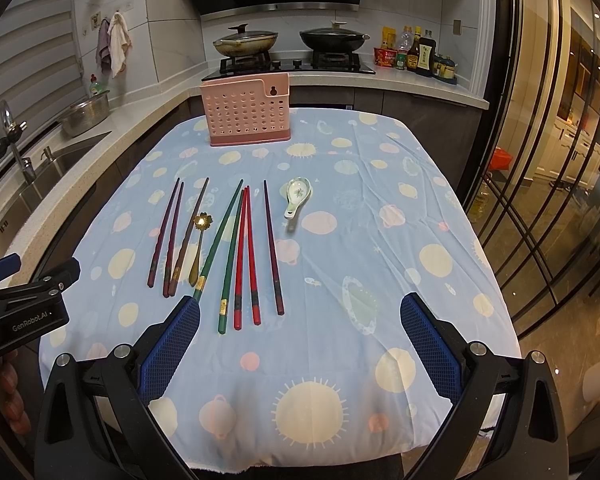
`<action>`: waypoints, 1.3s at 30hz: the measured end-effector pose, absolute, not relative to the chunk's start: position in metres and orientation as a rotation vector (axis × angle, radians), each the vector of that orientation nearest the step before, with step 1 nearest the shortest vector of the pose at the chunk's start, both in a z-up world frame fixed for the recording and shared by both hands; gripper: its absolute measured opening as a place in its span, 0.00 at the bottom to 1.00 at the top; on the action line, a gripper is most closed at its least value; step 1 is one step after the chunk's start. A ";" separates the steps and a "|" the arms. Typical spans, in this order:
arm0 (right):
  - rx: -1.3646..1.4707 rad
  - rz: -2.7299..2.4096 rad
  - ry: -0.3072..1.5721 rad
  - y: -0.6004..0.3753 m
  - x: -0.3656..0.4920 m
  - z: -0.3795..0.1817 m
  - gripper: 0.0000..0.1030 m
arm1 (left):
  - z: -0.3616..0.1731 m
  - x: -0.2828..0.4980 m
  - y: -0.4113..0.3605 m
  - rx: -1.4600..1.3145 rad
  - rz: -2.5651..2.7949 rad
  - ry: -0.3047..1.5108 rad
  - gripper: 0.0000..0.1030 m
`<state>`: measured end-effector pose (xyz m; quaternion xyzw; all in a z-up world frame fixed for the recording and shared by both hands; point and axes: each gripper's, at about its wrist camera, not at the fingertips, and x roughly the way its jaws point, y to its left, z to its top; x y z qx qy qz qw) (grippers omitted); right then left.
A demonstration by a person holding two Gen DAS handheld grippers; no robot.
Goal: Organize utensils
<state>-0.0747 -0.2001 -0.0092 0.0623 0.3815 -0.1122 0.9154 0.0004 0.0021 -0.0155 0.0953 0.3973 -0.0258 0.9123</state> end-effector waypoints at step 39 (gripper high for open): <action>0.210 -0.266 0.891 -0.232 -0.039 -0.053 0.93 | -0.102 0.083 0.007 0.076 -0.131 1.069 0.87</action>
